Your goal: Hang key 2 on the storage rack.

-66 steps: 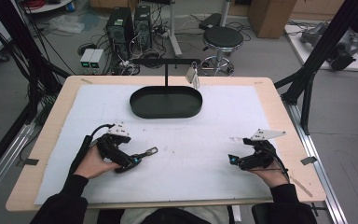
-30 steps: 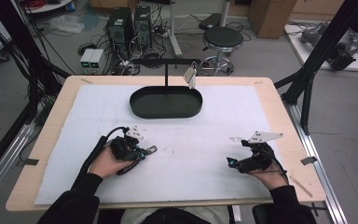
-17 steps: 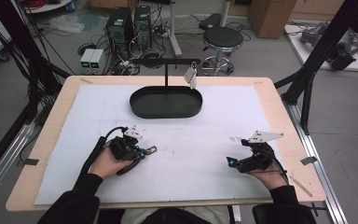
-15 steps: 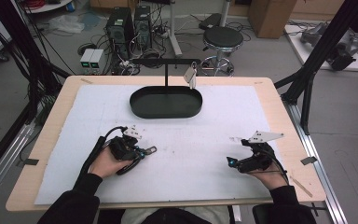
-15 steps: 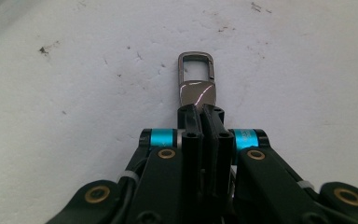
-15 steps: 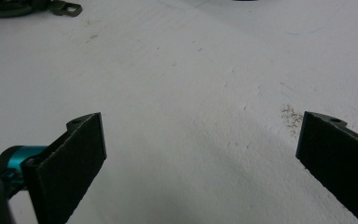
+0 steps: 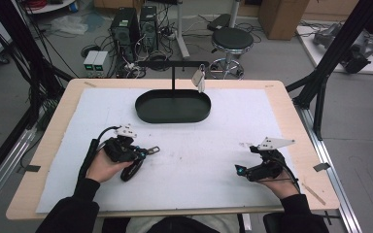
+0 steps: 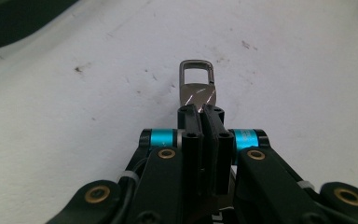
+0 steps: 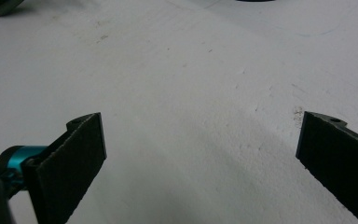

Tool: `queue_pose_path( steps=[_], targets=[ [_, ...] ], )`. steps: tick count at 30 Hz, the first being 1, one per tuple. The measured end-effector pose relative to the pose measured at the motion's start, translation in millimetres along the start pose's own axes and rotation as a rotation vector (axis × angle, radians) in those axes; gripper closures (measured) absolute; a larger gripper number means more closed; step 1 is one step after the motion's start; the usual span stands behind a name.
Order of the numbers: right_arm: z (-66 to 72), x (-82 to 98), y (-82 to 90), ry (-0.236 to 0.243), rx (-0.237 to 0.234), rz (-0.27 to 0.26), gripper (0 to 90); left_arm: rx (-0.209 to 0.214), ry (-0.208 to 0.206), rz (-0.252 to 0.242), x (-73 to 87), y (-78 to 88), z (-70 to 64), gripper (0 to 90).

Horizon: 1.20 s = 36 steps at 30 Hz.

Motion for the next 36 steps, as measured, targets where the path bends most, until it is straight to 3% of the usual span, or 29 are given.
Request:
queue_pose_path(
  steps=[10, 19, 25, 30, 34, 36],
  targets=[
    [1.5, 3.1, -1.9, -0.007, -0.012, 0.007, 0.7, -0.001, 0.051, -0.14, -12.0, 26.6, 13.8, 86.0],
    [0.0, 3.3, -1.6, -0.01, -0.014, 0.0, 0.7, -0.083, 0.007, -0.234, -34.5, 48.2, 18.5, 85.9],
    [-3.2, 3.3, -2.5, -0.012, -0.01, -0.012, 0.7, -0.137, -0.044, -0.265, -48.1, 56.5, 21.8, 86.0],
    [-0.9, 3.8, -3.6, -0.018, -0.021, -0.005, 0.7, -0.154, -0.048, -0.288, -61.3, 62.7, 28.8, 85.9],
    [0.9, 3.1, -3.9, -0.01, -0.028, -0.007, 0.7, -0.192, -0.052, -0.319, -77.7, 68.1, 36.4, 85.9],
    [0.5, 2.6, -3.9, -0.006, -0.031, -0.013, 0.7, -0.188, -0.055, -0.336, -85.7, 70.7, 39.2, 86.0]
  ],
)
Point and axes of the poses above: each handheld gripper's, and its own axes: y roughly backward along the jaws, x roughly out of its underside, z roughly to its left, the point moved 9 cm from there along -y, roughly forward along the jaws, and after that the axes turned 6 degrees about z, right-handed, at the moved point
